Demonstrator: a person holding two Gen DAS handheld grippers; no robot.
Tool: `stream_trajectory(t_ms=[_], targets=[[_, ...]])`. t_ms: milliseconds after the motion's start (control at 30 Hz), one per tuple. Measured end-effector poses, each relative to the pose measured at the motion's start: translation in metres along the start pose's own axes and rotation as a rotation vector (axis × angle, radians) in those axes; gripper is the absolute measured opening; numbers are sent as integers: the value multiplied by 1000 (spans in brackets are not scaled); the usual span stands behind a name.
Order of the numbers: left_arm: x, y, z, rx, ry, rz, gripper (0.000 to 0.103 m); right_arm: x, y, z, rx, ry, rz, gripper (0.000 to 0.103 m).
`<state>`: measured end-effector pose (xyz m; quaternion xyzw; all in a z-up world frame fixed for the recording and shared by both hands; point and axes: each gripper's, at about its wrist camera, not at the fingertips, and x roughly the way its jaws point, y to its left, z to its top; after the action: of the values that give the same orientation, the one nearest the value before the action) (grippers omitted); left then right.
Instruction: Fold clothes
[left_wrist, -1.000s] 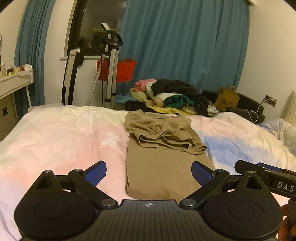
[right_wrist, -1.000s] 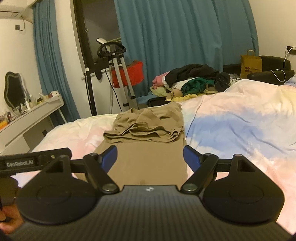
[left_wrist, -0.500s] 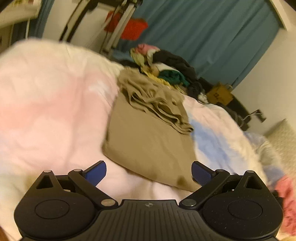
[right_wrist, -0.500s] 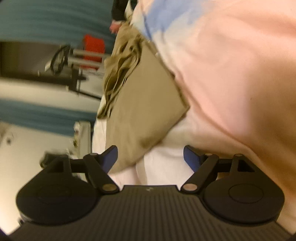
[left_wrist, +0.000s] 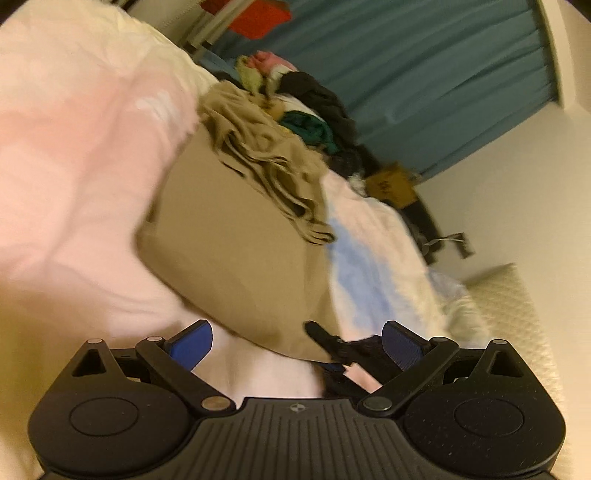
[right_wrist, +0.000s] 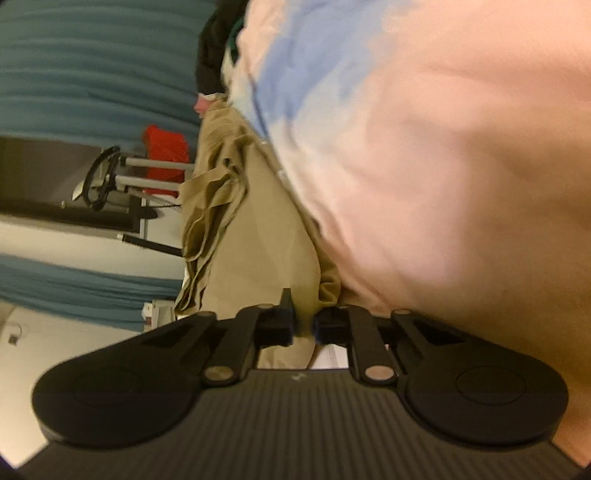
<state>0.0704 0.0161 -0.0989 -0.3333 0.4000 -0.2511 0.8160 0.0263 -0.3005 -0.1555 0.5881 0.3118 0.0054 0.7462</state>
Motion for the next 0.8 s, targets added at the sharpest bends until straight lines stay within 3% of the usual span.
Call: stream_trajectory(t_ms=[167, 300, 533, 800], targets=[[27, 7, 3, -93, 70, -113, 99, -22, 24, -5, -69, -44, 71, 10], [51, 22, 9, -194, 88, -132, 96, -34, 34, -7, -80, -58, 127, 10], [47, 59, 26, -346, -48, -118, 73, -50, 34, -5, -74, -83, 164, 10], [43, 71, 28, -355, -139, -71, 43, -59, 41, -7, -112, -104, 176, 10]])
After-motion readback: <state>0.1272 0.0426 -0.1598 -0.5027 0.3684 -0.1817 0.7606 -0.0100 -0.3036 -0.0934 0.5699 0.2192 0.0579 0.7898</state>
